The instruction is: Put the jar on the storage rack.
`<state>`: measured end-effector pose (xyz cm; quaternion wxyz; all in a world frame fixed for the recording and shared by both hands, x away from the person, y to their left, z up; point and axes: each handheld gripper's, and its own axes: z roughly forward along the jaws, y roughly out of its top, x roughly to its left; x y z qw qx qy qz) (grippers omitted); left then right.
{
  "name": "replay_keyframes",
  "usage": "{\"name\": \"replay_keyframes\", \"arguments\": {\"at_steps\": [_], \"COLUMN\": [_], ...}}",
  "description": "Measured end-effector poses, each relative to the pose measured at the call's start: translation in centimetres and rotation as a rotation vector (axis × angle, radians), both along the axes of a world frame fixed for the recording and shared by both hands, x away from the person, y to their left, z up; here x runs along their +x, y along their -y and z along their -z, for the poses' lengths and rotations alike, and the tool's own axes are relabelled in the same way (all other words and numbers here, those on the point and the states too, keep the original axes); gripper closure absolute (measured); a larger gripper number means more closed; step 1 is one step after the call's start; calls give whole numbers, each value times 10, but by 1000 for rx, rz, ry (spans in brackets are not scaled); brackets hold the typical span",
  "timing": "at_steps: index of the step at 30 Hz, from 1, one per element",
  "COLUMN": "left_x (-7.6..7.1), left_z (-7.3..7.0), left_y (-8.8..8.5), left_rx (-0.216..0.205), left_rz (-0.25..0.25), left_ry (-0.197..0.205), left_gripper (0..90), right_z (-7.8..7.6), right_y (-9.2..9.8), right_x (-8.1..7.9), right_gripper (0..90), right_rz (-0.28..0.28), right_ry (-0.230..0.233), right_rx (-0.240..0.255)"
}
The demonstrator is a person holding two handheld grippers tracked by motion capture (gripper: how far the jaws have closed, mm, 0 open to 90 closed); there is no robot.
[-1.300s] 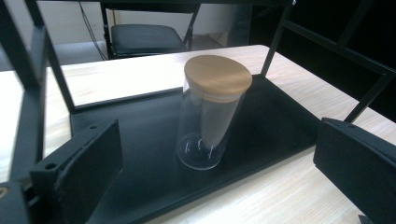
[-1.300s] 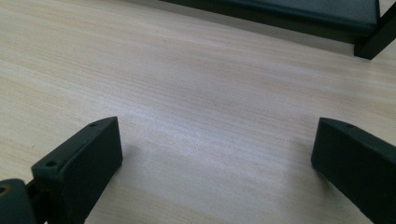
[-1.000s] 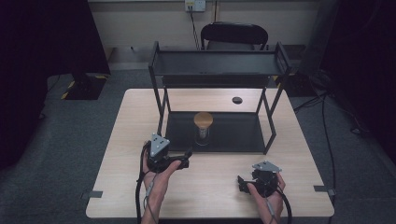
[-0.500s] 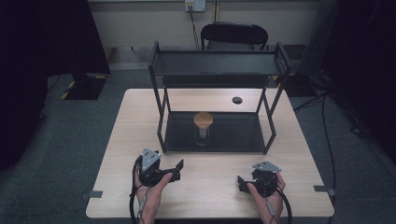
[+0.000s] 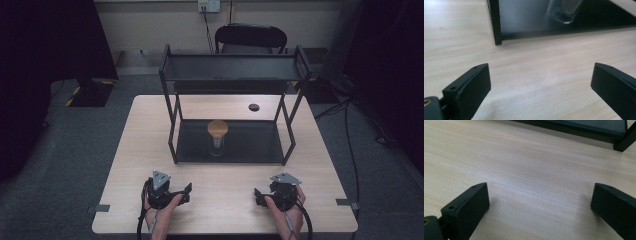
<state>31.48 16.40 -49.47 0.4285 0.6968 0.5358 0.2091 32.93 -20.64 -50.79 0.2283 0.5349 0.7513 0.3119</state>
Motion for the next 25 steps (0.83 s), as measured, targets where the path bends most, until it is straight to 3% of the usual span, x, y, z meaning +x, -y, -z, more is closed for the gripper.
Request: {"name": "replay_keyframes", "arguments": {"at_steps": [6,9,13,15,21,25], "left_x": [2,4,7,9,12,12], "left_z": [8,11,13,14,15,15], "left_y": [0,0,2,5,13,13], "left_rx": [26,59,80,115,208,204], "left_rz": [-13,-39,-54,-64,-63,-66], "left_ry": [-35,-50,-86,-121,-131,-135], "left_gripper": [25,30,40,40,21,1], "right_z": [0,0,0,0,0,0], "right_y": [0,0,0,0,0,0], "right_x": [0,0,0,0,0,0], "right_gripper": [9,9,9,9,9,9], "right_rz": [0,0,0,0,0,0], "right_ry": [0,0,0,0,0,0], "right_rx": [0,0,1,0,0,0]}}
